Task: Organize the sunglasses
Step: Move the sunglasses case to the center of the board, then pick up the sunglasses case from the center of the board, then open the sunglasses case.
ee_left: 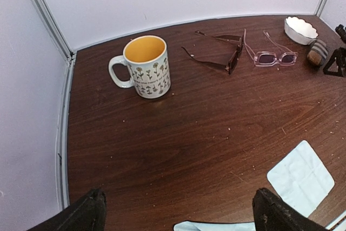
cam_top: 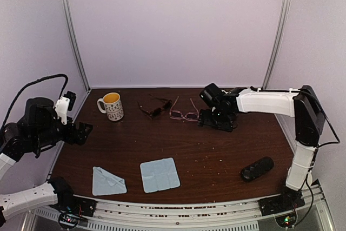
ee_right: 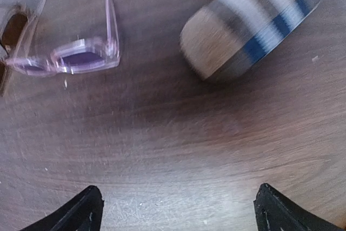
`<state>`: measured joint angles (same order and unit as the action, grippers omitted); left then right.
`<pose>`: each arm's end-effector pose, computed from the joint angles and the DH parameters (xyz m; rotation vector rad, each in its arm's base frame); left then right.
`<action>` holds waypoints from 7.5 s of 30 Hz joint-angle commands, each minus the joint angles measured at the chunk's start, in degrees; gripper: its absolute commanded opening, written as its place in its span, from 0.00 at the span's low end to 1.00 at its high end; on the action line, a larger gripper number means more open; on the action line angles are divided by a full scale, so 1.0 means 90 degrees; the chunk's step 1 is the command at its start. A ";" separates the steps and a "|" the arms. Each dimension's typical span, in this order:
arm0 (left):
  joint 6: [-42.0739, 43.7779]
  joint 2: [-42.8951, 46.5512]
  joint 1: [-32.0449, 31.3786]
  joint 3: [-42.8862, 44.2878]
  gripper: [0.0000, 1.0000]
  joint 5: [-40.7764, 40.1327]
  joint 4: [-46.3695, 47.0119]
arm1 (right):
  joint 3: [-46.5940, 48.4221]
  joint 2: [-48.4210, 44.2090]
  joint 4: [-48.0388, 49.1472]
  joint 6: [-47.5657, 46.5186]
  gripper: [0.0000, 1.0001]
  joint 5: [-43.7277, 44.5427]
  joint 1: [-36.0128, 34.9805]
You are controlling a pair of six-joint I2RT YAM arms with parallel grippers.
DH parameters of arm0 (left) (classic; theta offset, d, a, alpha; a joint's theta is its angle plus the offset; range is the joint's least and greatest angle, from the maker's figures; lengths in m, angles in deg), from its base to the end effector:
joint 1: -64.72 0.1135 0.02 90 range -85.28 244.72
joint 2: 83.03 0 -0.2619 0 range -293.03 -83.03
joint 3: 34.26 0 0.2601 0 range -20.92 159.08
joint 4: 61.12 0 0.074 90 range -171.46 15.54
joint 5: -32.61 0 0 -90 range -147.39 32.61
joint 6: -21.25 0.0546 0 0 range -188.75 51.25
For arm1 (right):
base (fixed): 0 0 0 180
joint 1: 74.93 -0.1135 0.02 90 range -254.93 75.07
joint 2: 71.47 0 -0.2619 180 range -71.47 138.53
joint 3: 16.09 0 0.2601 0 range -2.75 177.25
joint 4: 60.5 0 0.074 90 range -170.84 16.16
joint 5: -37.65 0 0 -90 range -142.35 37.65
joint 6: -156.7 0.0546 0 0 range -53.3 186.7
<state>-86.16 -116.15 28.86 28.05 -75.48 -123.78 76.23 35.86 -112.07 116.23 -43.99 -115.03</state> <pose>0.1175 -0.0640 0.3140 0.1609 2.1237 -0.2095 0.3112 0.2517 0.1787 0.2665 2.7262 0.2581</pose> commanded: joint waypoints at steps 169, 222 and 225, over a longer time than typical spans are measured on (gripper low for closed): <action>0.0147 0.0284 -0.0030 -0.0138 0.98 0.0137 0.0429 | -0.2984 -0.1474 0.1237 -0.1080 0.67 -0.0457 -0.0435; -0.0348 -0.2235 -0.0435 -0.0672 0.97 0.5736 0.5907 | -0.4459 -0.3042 0.8430 -0.2902 0.29 -0.4583 -0.1255; -0.0089 -0.2577 -0.0585 -0.0233 0.97 0.5863 0.5586 | -0.4421 -0.2931 0.8470 -0.2961 0.22 -0.4436 -0.1309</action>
<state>-88.79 -136.85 25.19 20.81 -26.82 -78.27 36.19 10.31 -40.82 90.86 -84.68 -125.96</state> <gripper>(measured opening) 0.975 0.634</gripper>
